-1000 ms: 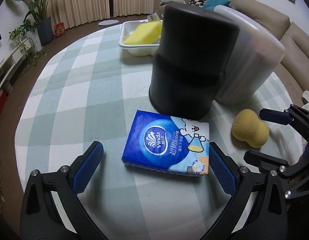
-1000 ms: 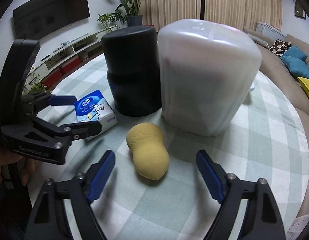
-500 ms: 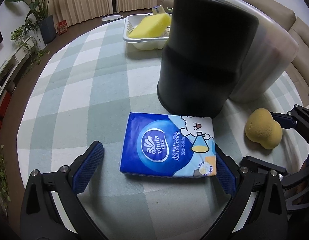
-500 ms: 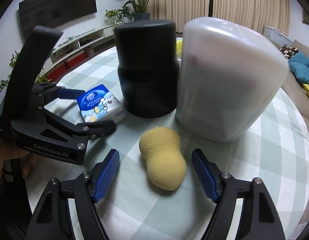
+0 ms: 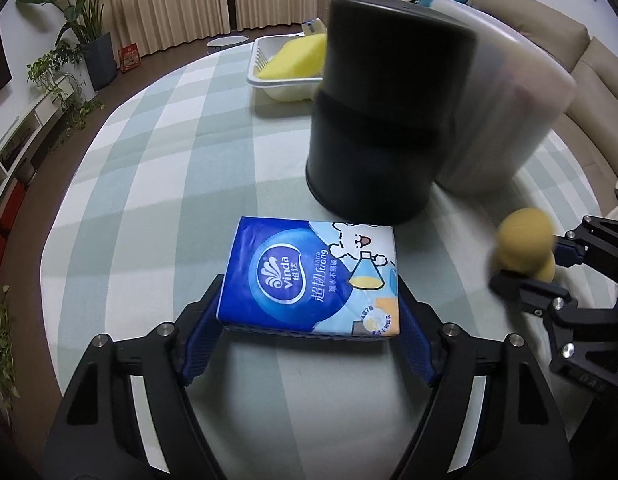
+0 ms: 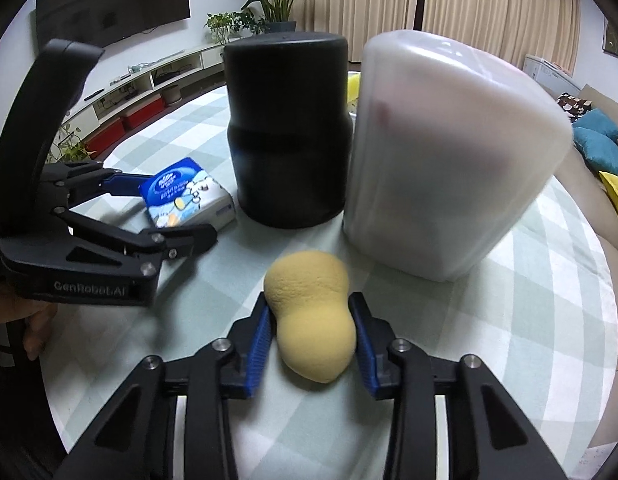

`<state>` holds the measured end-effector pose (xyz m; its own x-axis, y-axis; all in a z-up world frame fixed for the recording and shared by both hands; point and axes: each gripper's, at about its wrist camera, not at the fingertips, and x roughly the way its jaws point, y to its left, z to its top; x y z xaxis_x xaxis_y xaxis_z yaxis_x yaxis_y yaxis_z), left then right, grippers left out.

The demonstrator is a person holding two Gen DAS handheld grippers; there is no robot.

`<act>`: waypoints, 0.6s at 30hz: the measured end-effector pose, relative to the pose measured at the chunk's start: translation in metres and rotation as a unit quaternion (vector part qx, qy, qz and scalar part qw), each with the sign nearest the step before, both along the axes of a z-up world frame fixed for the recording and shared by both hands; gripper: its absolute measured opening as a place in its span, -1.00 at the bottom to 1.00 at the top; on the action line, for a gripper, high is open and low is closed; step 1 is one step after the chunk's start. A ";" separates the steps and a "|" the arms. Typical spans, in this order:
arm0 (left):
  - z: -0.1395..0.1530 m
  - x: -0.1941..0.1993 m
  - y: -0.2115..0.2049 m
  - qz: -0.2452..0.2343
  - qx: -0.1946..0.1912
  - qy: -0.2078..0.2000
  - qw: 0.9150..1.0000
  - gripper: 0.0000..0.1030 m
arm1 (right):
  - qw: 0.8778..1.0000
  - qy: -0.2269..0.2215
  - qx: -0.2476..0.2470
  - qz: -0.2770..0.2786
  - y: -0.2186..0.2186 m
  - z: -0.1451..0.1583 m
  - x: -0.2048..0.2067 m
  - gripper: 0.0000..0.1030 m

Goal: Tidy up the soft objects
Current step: 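Carry the tissue pack and tan sponge into the tray and open both tools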

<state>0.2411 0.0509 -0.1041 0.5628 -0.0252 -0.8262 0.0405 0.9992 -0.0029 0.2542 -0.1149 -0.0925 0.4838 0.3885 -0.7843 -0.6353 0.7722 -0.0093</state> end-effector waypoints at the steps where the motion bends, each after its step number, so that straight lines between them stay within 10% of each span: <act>1: 0.000 -0.006 -0.002 -0.002 0.000 -0.001 1.000 0.45 | 1.000 0.000 -0.003 -0.001 -0.003 0.001 -0.004 -0.32; 18: 0.022 -0.101 -0.037 -0.037 -0.063 -0.016 0.997 0.45 | 0.997 0.045 0.040 -0.052 -0.067 0.020 -0.077 -0.36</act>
